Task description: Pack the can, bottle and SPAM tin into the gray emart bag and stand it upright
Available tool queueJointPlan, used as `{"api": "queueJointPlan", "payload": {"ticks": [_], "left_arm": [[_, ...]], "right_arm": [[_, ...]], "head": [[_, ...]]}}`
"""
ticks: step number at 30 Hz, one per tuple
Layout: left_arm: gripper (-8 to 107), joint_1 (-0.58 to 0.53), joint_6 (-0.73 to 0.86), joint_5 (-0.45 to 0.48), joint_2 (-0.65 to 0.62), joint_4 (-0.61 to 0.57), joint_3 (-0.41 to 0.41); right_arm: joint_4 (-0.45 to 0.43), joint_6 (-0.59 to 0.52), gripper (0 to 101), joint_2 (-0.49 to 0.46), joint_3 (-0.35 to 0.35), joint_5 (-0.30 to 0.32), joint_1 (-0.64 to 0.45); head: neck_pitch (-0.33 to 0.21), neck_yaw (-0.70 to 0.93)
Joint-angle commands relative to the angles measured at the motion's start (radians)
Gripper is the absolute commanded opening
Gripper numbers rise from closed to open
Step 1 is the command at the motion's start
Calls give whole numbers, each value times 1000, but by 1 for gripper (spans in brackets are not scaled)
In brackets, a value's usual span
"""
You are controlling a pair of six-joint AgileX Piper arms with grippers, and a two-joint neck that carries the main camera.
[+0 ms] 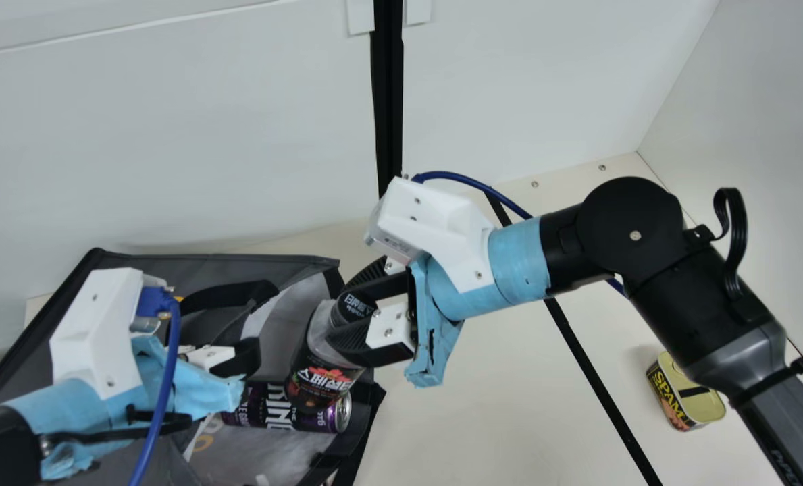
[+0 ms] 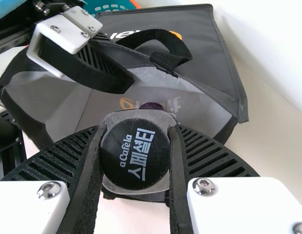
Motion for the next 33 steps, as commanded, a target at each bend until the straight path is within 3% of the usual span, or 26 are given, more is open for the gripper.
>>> {"api": "queueJointPlan", "payload": {"ticks": [1,15,33], "left_arm": [[-8,0,0,0,0,0,0],[-8,0,0,0,0,0,0],[-8,0,0,0,0,0,0]], "right_arm": [[5,-2,0,5,16,-17,7],[57,-33,0,57,107,-155,95],[133,-30,0,174,139,-282,186]], "head": [[-23,-1],[-23,-1],[-23,-1]]}}
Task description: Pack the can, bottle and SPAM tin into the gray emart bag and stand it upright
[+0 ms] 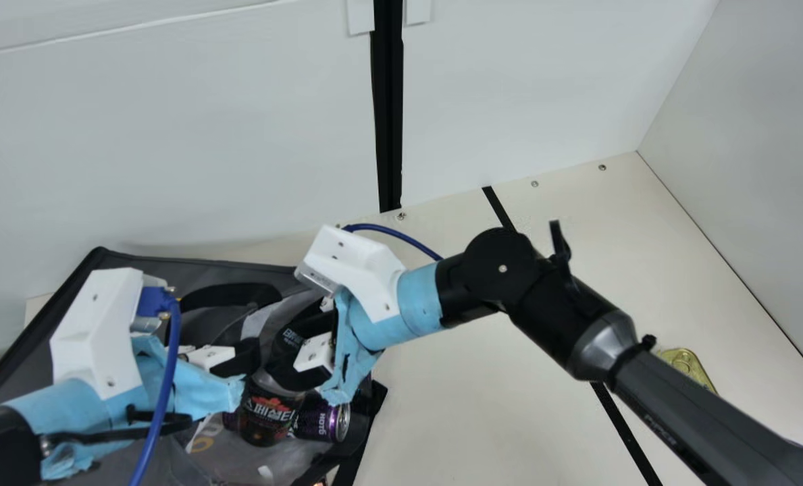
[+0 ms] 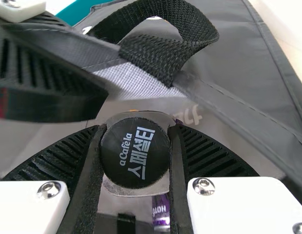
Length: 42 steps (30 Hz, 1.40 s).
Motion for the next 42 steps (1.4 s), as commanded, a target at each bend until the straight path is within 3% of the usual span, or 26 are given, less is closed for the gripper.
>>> {"api": "queueJointPlan", "payload": {"ticks": [1,18,42], "left_arm": [[-8,0,0,0,0,0,0],[-8,0,0,0,0,0,0],[-8,0,0,0,0,0,0]], "right_arm": [[3,4,0,12,-2,-9,9],[-11,46,0,115,-51,-72,64],[-40,66,80,121,-67,-78,69]], "head": [[-23,-2],[-23,-2],[-23,-2]]}}
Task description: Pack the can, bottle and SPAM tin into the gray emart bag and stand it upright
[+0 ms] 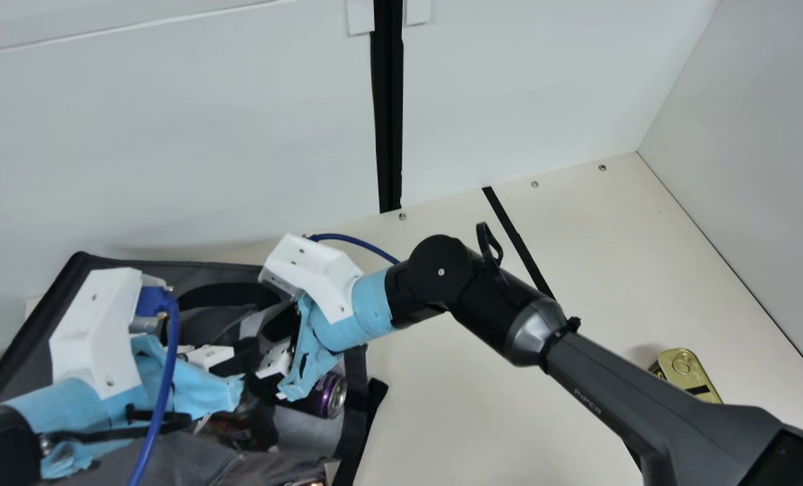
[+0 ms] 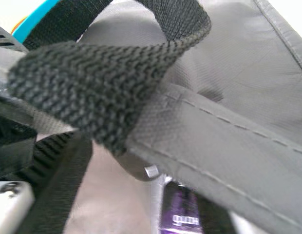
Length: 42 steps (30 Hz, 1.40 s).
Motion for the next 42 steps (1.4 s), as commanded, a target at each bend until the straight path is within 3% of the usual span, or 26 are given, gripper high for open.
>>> {"api": "queueJointPlan", "payload": {"ticks": [1,5,26,42], "left_arm": [[-8,0,0,0,0,0,0],[-8,0,0,0,0,0,0],[-8,0,0,0,0,0,0],[-8,0,0,0,0,0,0]], "right_arm": [[-6,-3,84,-5,3,1,-2],[-8,-8,95,-20,13,5,-6],[-20,-55,95,-175,99,73,-89],[-23,-101,95,-288,97,219,-257]], "head": [[-23,-2],[-23,-2],[-23,-2],[-23,-2]]}}
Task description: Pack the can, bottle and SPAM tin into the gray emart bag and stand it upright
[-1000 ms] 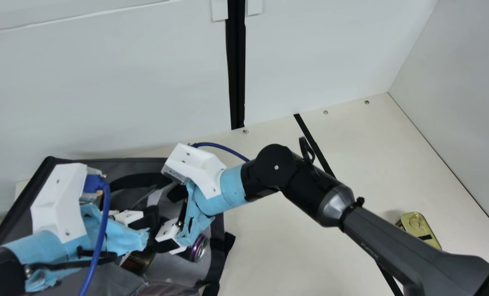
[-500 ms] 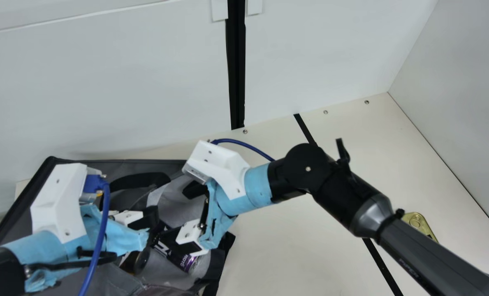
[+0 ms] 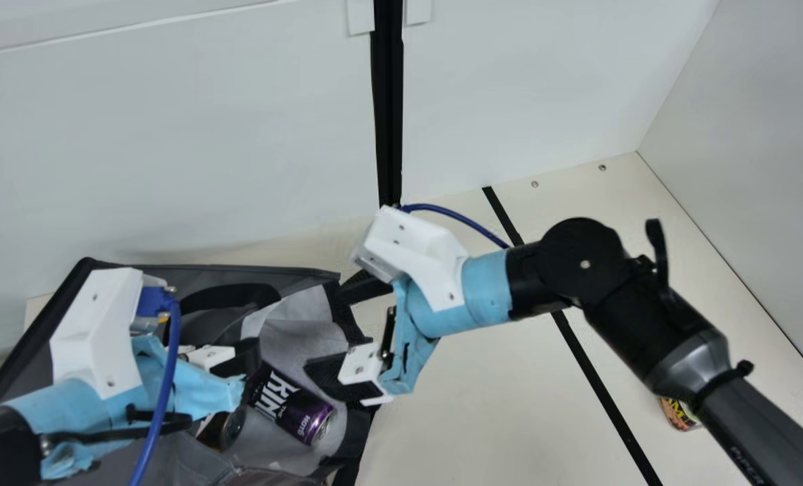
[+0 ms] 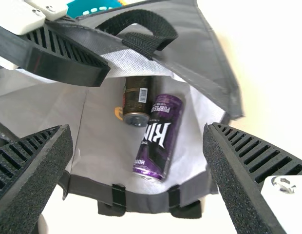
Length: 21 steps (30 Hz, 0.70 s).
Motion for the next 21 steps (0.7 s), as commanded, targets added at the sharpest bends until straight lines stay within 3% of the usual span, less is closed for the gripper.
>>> {"api": "queueJointPlan", "payload": {"ticks": [1,16,21], "left_arm": [[-8,0,0,0,0,0,0],[-8,0,0,0,0,0,0],[-8,0,0,0,0,0,0]], "right_arm": [[0,-8,95,-9,-3,24,-29],[-4,-61,95,-69,-24,157,-227],[-8,-67,95,-80,-23,165,-270]], "head": [[-23,-1],[-23,-1],[-23,-1]]}}
